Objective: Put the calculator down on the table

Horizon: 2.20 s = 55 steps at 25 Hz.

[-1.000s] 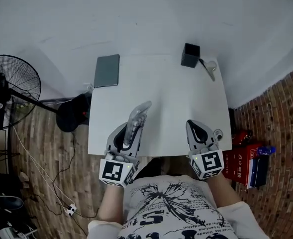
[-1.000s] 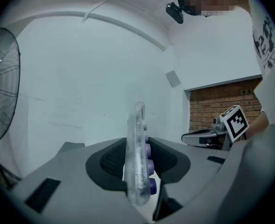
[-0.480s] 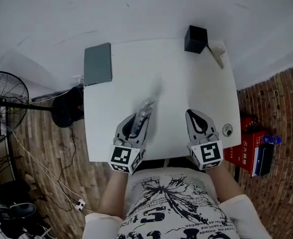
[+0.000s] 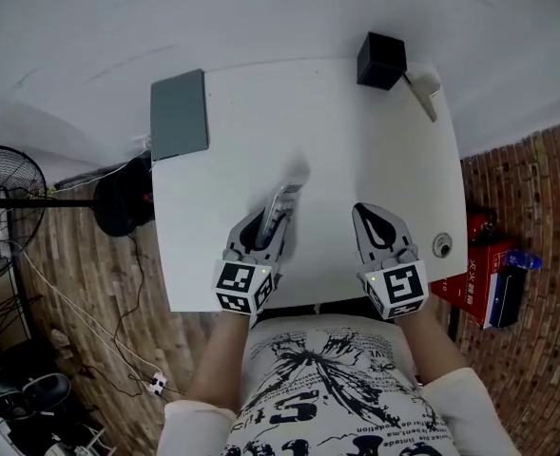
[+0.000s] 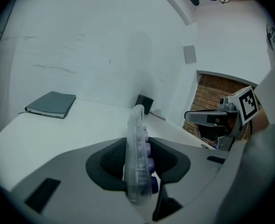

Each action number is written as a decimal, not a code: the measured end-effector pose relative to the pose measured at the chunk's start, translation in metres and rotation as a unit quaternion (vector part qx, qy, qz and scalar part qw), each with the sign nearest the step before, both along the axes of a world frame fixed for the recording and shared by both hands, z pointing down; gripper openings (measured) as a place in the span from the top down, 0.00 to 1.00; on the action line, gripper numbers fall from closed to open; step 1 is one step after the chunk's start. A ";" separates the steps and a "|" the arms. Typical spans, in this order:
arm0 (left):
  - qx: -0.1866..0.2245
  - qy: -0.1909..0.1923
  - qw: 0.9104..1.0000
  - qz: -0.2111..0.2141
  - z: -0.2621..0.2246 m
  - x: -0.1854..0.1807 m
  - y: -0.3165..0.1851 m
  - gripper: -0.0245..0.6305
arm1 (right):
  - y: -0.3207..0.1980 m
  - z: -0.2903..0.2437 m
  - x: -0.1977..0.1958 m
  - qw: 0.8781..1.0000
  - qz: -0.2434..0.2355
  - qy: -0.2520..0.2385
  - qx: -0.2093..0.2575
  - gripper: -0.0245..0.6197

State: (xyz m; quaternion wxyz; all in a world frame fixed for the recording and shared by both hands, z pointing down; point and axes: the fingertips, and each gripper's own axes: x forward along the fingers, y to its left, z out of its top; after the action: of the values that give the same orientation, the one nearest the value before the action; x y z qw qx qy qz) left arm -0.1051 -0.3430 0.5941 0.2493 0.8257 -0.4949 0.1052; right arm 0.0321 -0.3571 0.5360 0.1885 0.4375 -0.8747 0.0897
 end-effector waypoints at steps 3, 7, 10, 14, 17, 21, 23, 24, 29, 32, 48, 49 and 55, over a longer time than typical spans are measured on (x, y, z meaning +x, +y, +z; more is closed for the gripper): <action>-0.011 0.000 1.000 0.001 0.006 0.000 -0.003 0.74 | -0.001 0.005 -0.001 1.000 0.002 0.001 -0.007 0.94; -0.022 0.002 1.000 -0.003 0.010 -0.003 -0.006 0.74 | -0.002 0.010 -0.002 1.000 0.003 0.006 -0.015 0.94; -0.027 0.003 1.000 -0.008 0.012 -0.005 -0.006 0.73 | -0.002 0.012 0.001 1.000 0.005 0.008 -0.020 0.94; -0.036 -0.015 0.999 -0.018 0.016 -0.013 -0.007 0.71 | -0.002 0.012 -0.003 1.000 0.002 0.009 -0.020 0.94; -0.039 -0.025 0.999 -0.020 0.018 -0.017 -0.008 0.69 | -0.002 0.013 -0.007 1.000 -0.005 0.010 -0.021 0.94; -0.048 -0.033 0.998 -0.026 0.024 -0.026 -0.010 0.66 | -0.004 0.015 -0.010 1.000 -0.006 0.009 -0.025 0.94; -0.063 -0.033 0.997 -0.037 0.030 -0.035 -0.010 0.64 | -0.006 0.016 -0.011 1.000 -0.005 0.007 -0.027 0.94; -0.071 -0.038 0.996 -0.042 0.034 -0.040 -0.009 0.63 | -0.006 0.016 -0.011 1.000 -0.004 0.006 -0.028 0.94; -0.079 -0.077 0.993 -0.035 0.040 -0.047 -0.008 0.63 | -0.008 0.016 -0.014 1.000 -0.008 0.003 -0.028 0.94; -0.079 -0.085 0.993 -0.032 0.040 -0.045 -0.007 0.63 | -0.006 0.018 -0.014 1.000 -0.011 0.005 -0.028 0.94; 0.098 -0.069 0.992 -0.048 -0.126 -0.054 0.013 0.85 | 0.007 -0.053 -0.011 0.999 -0.008 -0.026 0.042 0.94; 0.109 -0.069 0.990 -0.049 -0.137 -0.056 0.017 0.88 | 0.008 -0.060 -0.011 0.998 -0.004 -0.034 0.048 0.94; 0.153 -0.083 0.984 -0.039 -0.175 -0.053 0.033 0.93 | 0.017 -0.092 -0.022 0.995 -0.037 -0.029 0.090 0.94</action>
State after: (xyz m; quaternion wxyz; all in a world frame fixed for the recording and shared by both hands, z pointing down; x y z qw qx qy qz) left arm -0.1579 -0.3098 0.4188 0.0819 0.8227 -0.5557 0.0872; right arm 0.0098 -0.3402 0.4445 0.1261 0.4174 -0.8998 0.0165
